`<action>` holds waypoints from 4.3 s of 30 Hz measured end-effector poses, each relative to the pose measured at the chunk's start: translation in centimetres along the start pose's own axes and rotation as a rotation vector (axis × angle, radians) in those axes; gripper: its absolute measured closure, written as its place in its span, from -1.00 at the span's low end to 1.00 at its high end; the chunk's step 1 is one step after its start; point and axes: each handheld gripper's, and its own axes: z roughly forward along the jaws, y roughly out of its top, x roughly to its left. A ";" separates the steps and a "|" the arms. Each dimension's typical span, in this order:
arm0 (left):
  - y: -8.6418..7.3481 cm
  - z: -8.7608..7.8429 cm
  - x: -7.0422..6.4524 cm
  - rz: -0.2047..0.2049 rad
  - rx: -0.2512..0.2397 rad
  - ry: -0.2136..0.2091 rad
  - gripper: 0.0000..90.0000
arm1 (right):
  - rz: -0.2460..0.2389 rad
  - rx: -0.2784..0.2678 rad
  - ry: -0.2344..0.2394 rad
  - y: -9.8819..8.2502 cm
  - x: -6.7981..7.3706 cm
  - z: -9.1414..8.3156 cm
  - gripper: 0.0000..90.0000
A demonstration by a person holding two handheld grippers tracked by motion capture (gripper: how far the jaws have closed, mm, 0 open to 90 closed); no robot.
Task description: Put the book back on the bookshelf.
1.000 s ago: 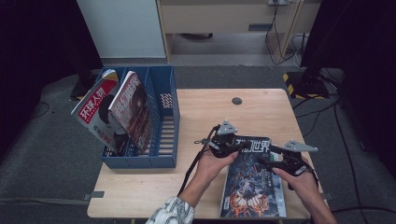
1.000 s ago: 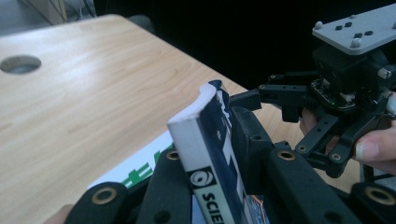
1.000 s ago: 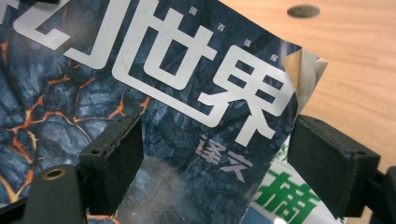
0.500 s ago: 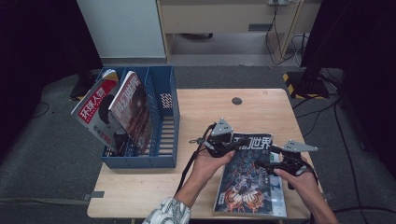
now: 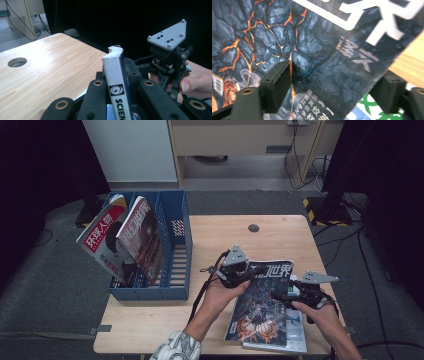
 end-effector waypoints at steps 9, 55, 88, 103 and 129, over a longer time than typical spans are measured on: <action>0.6 -1.3 0.3 0.015 -0.034 0.018 0.83 | -0.058 -0.055 -0.040 1.6 0.5 -1.6 0.16; 1.7 -3.2 0.8 0.119 -0.229 0.110 0.79 | -0.311 -0.005 -0.166 9.5 2.2 -4.2 0.77; 2.0 -2.7 1.3 0.106 -0.205 -0.010 0.70 | -0.309 -0.016 -0.076 9.0 2.8 -3.6 0.75; 1.8 -2.3 0.6 0.137 -0.215 0.005 0.78 | -0.266 -0.034 -0.119 8.1 2.1 -3.4 0.35; 1.6 -2.0 0.3 0.133 -0.230 -0.003 0.79 | -0.020 0.177 -0.291 0.1 -1.7 -1.5 -0.68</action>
